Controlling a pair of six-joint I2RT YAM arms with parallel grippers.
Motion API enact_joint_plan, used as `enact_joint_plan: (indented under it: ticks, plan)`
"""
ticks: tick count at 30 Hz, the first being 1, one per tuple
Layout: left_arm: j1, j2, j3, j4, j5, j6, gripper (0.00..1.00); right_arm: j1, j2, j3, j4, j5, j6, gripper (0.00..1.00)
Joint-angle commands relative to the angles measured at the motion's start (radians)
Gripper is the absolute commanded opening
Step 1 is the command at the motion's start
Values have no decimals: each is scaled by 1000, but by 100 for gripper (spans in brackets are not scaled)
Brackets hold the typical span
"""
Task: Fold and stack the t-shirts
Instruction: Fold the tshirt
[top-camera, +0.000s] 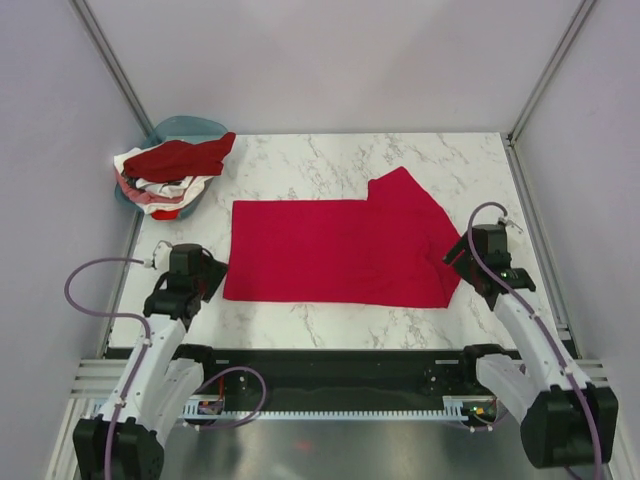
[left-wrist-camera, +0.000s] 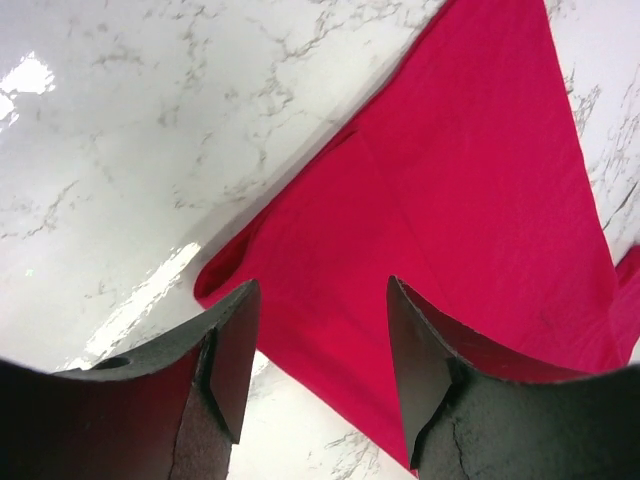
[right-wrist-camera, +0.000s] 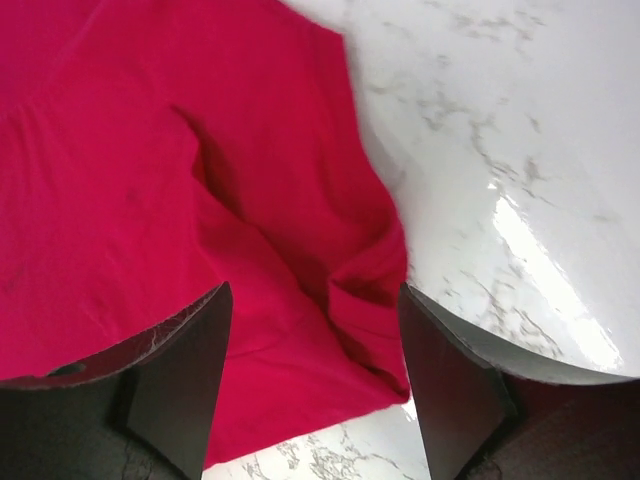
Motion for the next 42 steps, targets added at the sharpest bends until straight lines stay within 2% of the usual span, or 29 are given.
enact_joint_plan:
  ticks: [1, 5, 7, 12, 16, 22, 27, 31, 34, 42]
  plan:
    - [7, 83, 102, 11, -28, 80, 61, 1, 133, 92, 131, -122, -149, 74]
    - [6, 215, 181, 132, 59, 183, 60, 2, 294, 172, 236, -210, -174, 71]
    - [6, 298, 231, 193, 139, 261, 60, 10, 384, 216, 266, -213, -165, 65]
    - [6, 445, 306, 368, 199, 335, 59, 56, 588, 431, 290, -150, -172, 61]
    - [4, 590, 338, 459, 199, 310, 59, 123, 835, 635, 268, -34, -236, 61]
    - [-17, 769, 353, 666, 161, 250, 59, 156, 1174, 1041, 236, 20, -310, 58]
    - [-22, 921, 438, 704, 139, 264, 61, 160, 1351, 1252, 202, 75, -365, 59]
    - [-32, 990, 488, 703, 98, 309, 62, 160, 1490, 1396, 202, 128, -401, 60]
    - [-31, 1004, 533, 672, 112, 335, 62, 160, 1552, 1471, 195, 111, -392, 60]
    - [-28, 1059, 587, 649, 109, 349, 62, 159, 1649, 1517, 208, 120, -375, 60]
